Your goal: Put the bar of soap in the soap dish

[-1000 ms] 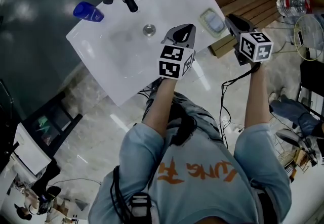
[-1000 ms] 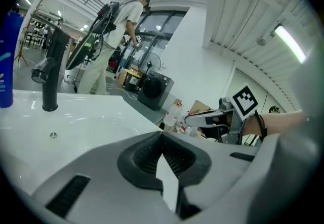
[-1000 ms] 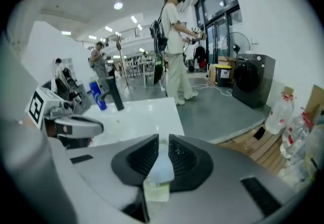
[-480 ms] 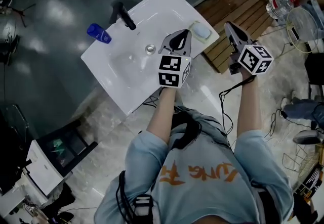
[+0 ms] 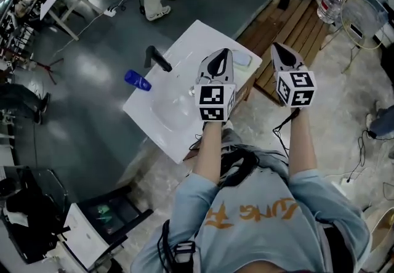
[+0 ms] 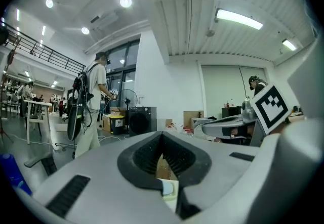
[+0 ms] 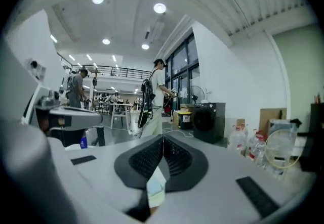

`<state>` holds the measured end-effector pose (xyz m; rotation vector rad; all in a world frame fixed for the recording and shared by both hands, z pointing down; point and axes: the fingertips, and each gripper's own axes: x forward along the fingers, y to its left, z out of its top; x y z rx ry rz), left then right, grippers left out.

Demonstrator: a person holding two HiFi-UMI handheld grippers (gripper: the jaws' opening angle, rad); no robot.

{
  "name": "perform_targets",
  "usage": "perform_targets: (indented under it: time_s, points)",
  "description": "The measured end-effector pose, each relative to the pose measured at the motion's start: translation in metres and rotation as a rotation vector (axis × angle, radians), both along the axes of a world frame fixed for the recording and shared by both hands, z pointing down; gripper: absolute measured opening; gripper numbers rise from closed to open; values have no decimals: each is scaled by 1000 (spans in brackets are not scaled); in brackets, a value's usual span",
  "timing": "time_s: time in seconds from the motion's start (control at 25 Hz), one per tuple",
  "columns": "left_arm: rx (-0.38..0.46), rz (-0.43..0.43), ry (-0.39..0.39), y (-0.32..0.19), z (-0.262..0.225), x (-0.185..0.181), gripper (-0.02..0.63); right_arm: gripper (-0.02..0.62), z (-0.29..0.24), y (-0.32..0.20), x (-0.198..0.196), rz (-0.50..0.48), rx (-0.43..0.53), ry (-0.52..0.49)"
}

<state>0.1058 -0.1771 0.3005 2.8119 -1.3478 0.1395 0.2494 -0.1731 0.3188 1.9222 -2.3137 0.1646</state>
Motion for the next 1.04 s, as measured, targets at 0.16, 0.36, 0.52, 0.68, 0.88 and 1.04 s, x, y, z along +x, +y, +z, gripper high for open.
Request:
perform_targets:
  time_s: [0.16,0.36,0.52,0.68,0.88,1.04]
  points:
    - [38,-7,-22,3,-9,9,21,28,-9,8,7,34,52,41]
    - [92,13,-66,7,-23,13,21,29,-20,9,8,32,95,21]
    - [107,17,-79,13,-23,14,21,29,-27,11,11,19,124,25]
    - [115,6,-80,15,-25,8,21,29,-30,11,6,7,140,26]
    - [117,2,-77,16,-25,6,21,29,-34,10,2,-4,150,30]
    - [102,-9,-67,15,-20,2,21,29,-36,10,-3,-18,153,45]
